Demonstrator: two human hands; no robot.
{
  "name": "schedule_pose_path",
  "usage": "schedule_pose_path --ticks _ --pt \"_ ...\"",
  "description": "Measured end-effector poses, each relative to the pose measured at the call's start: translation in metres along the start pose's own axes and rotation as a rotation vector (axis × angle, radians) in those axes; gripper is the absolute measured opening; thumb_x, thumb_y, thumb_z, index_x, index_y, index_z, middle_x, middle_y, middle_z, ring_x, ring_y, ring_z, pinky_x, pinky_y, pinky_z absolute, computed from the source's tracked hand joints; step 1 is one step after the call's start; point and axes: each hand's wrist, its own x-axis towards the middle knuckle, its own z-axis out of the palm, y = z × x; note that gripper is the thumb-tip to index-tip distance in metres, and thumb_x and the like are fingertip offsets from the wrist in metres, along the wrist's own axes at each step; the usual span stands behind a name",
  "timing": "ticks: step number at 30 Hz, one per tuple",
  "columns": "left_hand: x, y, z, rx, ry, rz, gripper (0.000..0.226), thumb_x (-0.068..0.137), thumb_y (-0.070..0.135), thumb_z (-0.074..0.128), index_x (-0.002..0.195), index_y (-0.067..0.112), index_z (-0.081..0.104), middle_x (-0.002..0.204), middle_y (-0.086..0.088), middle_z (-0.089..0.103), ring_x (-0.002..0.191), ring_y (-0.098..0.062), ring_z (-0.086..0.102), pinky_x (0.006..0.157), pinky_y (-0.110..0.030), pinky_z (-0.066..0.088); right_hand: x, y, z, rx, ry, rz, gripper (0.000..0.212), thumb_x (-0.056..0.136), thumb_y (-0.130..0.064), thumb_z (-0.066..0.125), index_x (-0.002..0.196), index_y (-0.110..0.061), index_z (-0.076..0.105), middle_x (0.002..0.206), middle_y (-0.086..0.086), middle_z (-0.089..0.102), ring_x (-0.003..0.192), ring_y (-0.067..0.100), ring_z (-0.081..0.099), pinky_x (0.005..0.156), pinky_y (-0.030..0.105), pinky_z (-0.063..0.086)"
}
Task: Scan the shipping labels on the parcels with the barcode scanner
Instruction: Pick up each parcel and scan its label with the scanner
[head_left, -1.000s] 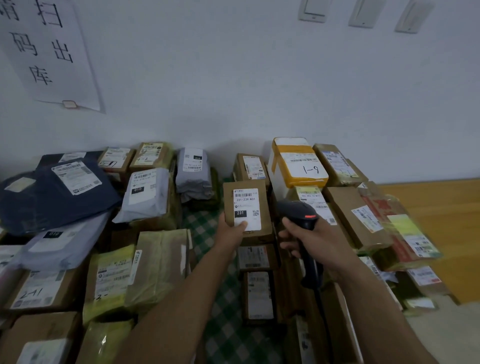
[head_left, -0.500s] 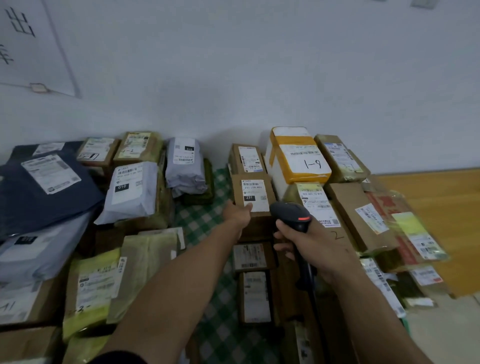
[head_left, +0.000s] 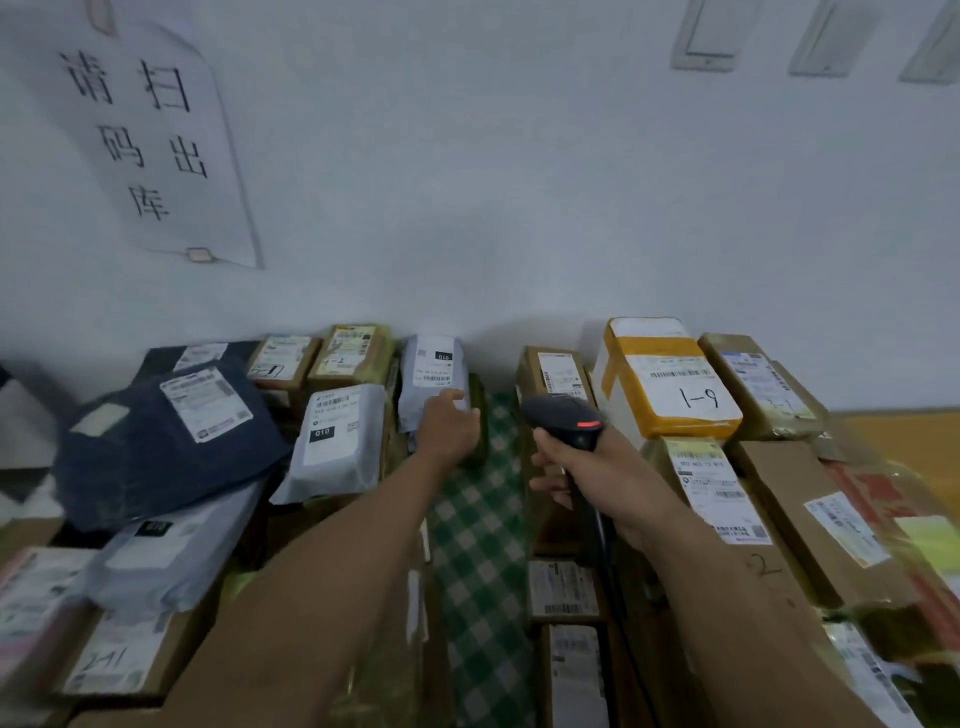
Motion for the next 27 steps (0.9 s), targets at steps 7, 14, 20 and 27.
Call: schedule_pose_path --ticks 7,14,20,27 --pt "0.059 -0.026 -0.009 0.137 0.111 -0.001 0.058 0.099 0.028 0.064 0.15 0.007 0.045 0.15 -0.015 0.047 0.139 -0.031 0.042 0.118 -0.039 0.032 0.059 0.014 0.013 -0.007 -0.013 0.074 0.031 0.097 -0.03 0.074 0.126 -0.024 0.066 0.093 0.008 0.079 0.08 0.022 0.078 0.058 0.027 0.054" --pt "0.092 -0.05 0.02 0.219 0.183 -0.041 0.06 0.096 0.031 0.068 0.15 0.017 0.046 0.153 -0.01 0.043 0.139 -0.028 0.041 0.115 -0.039 0.037 0.085 0.03 0.006 0.008 -0.012 0.142 0.026 0.099 -0.023 0.071 0.123 -0.029 0.064 0.1 0.013 0.077 0.075 0.019 0.077 0.057 0.02 0.054" --pt "0.095 -0.052 0.03 -0.006 0.141 -0.212 0.111 0.084 0.03 0.084 0.162 0.015 0.007 0.159 -0.015 0.028 0.147 -0.034 0.029 0.12 -0.051 0.031 0.098 0.042 0.007 -0.004 -0.012 0.18 0.025 0.098 -0.024 0.072 0.122 -0.029 0.066 0.099 0.011 0.078 0.078 0.019 0.078 0.058 0.021 0.054" --pt "0.091 -0.047 0.013 -0.235 0.228 -0.347 0.039 0.104 0.004 0.049 0.141 0.011 0.057 0.143 -0.012 0.058 0.128 -0.032 0.057 0.095 -0.032 0.048 0.098 0.046 0.01 -0.006 -0.03 0.15 0.022 0.099 -0.023 0.071 0.118 -0.033 0.065 0.098 0.008 0.079 0.077 0.017 0.077 0.059 0.02 0.054"
